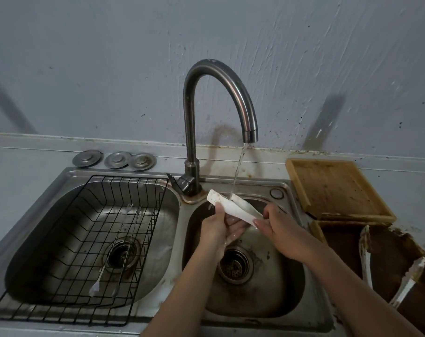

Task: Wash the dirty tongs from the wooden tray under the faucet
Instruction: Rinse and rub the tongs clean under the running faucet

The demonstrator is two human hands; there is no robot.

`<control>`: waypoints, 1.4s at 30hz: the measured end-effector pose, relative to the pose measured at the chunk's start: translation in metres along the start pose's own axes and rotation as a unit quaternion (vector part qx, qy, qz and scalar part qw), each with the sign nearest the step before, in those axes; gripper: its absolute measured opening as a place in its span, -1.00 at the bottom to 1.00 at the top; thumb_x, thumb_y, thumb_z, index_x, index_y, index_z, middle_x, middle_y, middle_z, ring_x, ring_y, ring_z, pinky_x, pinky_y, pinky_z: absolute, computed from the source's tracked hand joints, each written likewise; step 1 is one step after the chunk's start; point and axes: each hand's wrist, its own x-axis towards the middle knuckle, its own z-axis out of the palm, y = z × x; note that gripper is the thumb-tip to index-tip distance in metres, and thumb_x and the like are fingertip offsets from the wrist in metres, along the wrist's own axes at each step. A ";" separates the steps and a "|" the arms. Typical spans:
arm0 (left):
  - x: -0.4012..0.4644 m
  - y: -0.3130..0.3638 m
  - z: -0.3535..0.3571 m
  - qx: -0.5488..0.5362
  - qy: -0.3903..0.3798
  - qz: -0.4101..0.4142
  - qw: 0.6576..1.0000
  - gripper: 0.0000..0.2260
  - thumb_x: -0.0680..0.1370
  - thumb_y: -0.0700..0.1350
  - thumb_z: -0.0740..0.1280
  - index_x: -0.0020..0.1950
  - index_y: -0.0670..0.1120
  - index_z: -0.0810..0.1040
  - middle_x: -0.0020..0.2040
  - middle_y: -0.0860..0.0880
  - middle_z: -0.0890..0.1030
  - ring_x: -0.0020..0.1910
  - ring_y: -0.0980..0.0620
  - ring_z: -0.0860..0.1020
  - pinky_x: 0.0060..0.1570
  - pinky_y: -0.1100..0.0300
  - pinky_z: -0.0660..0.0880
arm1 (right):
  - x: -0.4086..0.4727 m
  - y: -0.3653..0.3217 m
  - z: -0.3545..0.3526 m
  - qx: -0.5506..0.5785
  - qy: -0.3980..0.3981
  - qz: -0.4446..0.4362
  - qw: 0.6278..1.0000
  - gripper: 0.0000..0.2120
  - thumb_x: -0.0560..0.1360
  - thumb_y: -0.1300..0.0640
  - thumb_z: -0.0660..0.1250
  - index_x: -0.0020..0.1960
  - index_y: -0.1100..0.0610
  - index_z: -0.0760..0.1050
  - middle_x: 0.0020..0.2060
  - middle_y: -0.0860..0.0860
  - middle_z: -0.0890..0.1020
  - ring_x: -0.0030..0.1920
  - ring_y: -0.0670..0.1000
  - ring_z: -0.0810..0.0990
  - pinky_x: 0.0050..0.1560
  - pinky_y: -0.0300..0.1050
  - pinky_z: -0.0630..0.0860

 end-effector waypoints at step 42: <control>0.010 0.025 -0.009 -0.014 0.030 0.059 0.998 -0.73 0.60 -0.05 0.21 -0.07 -0.25 0.50 -0.13 -0.21 0.64 -0.19 -0.08 0.63 -0.27 0.14 0.64 | -0.011 0.016 -0.003 -0.139 0.172 -0.005 0.975 -0.31 0.42 -0.16 0.35 0.41 0.04 0.15 0.26 -0.02 0.45 0.10 -0.01 0.55 -0.12 -0.17 0.45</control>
